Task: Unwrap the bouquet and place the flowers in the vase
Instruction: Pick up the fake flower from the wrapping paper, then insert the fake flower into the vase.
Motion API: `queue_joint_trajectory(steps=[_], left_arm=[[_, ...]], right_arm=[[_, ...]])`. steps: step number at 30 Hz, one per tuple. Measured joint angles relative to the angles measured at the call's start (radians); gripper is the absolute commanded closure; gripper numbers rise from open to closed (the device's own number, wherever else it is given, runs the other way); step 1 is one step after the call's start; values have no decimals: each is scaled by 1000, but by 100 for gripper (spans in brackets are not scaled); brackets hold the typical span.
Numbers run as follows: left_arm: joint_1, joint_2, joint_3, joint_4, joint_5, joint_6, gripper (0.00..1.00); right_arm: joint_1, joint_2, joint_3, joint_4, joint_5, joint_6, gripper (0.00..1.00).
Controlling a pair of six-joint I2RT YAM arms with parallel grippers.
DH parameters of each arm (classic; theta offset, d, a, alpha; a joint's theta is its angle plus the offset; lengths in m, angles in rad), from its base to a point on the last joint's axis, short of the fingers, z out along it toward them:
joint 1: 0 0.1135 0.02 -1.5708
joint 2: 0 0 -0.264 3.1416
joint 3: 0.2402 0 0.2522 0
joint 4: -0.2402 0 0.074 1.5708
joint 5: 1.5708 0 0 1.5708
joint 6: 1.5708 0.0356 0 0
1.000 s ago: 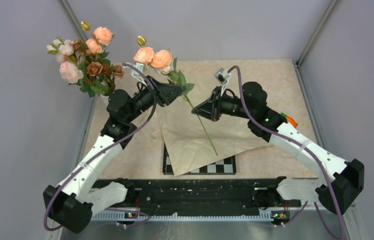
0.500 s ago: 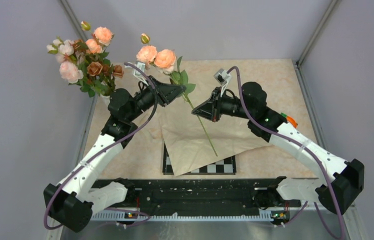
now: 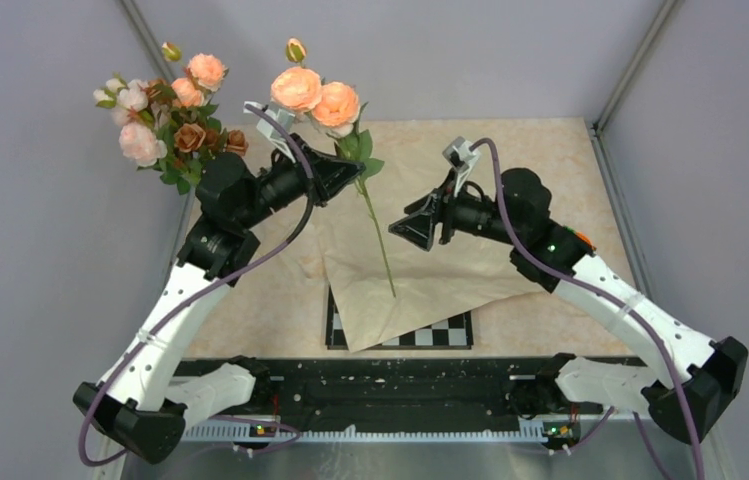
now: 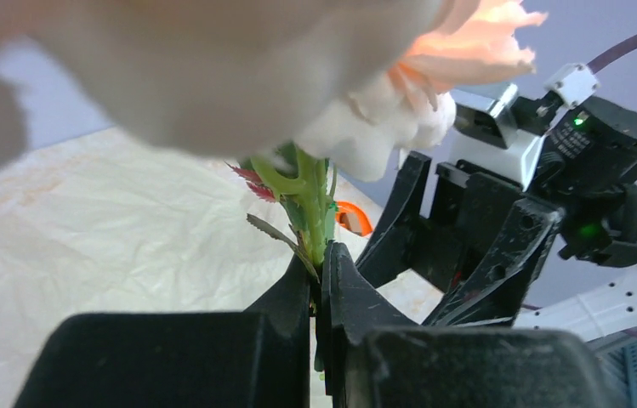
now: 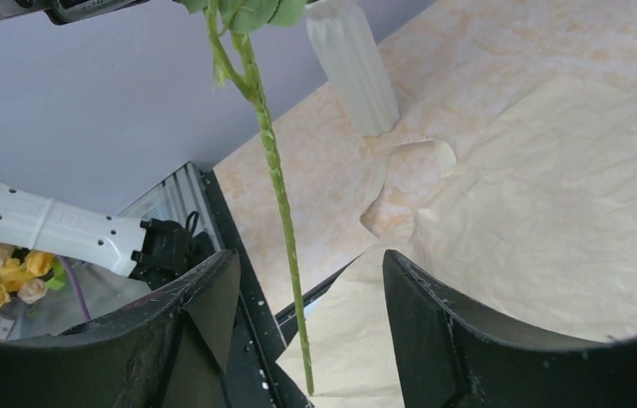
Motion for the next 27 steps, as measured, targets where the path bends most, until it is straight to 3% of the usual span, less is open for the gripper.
queue_joint_trajectory(steps=[6, 12, 22, 27], left_arm=[[13, 10, 145, -235, -2, 208, 100], [53, 14, 207, -393, -97, 416, 100], [346, -5, 220, -387, -138, 548, 100], [411, -8, 266, -351, -162, 589, 100]], right_arm=[[2, -93, -23, -16, 101, -16, 29], [1, -178, -93, -53, 245, -37, 26], [-145, -286, -172, -154, 353, -79, 26], [-211, -322, -206, -186, 370, -94, 26]])
